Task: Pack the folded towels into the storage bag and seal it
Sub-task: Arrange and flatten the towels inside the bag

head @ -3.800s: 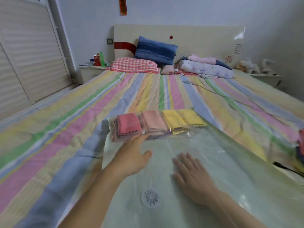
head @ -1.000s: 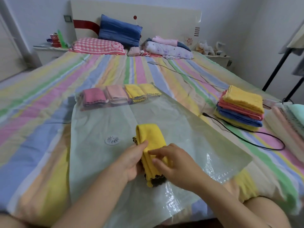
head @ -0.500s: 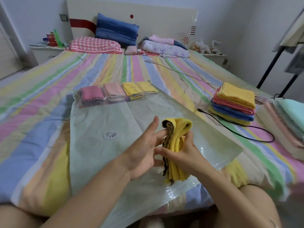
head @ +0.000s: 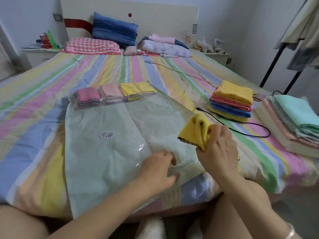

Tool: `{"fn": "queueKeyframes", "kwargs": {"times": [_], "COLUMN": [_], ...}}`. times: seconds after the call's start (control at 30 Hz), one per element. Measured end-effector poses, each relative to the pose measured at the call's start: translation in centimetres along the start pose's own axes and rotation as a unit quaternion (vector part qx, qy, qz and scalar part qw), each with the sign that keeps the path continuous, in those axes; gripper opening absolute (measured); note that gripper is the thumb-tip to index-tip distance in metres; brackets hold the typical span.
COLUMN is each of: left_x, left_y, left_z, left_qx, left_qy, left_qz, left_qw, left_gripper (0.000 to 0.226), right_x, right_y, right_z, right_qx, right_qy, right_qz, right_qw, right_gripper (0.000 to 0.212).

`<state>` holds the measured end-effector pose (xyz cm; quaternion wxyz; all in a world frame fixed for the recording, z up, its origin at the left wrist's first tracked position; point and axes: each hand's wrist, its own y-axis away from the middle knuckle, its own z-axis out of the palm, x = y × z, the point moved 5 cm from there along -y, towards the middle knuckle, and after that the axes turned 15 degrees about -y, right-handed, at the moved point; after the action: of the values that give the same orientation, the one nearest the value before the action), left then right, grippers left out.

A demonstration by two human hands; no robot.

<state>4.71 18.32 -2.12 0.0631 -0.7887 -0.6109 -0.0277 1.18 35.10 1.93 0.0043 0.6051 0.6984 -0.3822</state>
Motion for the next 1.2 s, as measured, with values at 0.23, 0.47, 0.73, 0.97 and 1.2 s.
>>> {"fn": "queueKeyframes", "kwargs": {"times": [0.23, 0.47, 0.73, 0.97, 1.2], "left_x": [1.7, 0.8, 1.2, -1.6, -3.5], "left_y": [0.2, -0.1, 0.9, 0.4, -0.9], "left_z": [2.5, 2.1, 1.2, -2.0, -5.7], "left_qx": [-0.026, -0.046, 0.003, 0.021, 0.017], "left_qy": [-0.161, -0.14, -0.139, 0.002, 0.114], "left_qz": [0.043, 0.056, 0.059, -0.021, 0.003], "left_qw": [0.986, 0.987, 0.989, 1.0, 0.993], "left_gripper": [0.056, 0.038, 0.017, 0.011, 0.007], "right_x": [2.9, 3.5, 3.7, -0.3, -2.7], "right_y": [1.5, -0.6, -1.1, -0.3, 3.2], "right_z": [6.8, 6.2, 5.5, -1.5, -0.7], "right_qx": [-0.214, -0.333, -0.287, -0.359, -0.509], "right_qy": [0.197, 0.12, 0.038, -0.342, -0.099], "right_qz": [-0.026, 0.043, 0.031, 0.02, 0.026], "right_qw": [0.956, 0.934, 0.957, 0.868, 0.854], "right_gripper": [0.057, 0.057, 0.037, 0.013, 0.029]}}
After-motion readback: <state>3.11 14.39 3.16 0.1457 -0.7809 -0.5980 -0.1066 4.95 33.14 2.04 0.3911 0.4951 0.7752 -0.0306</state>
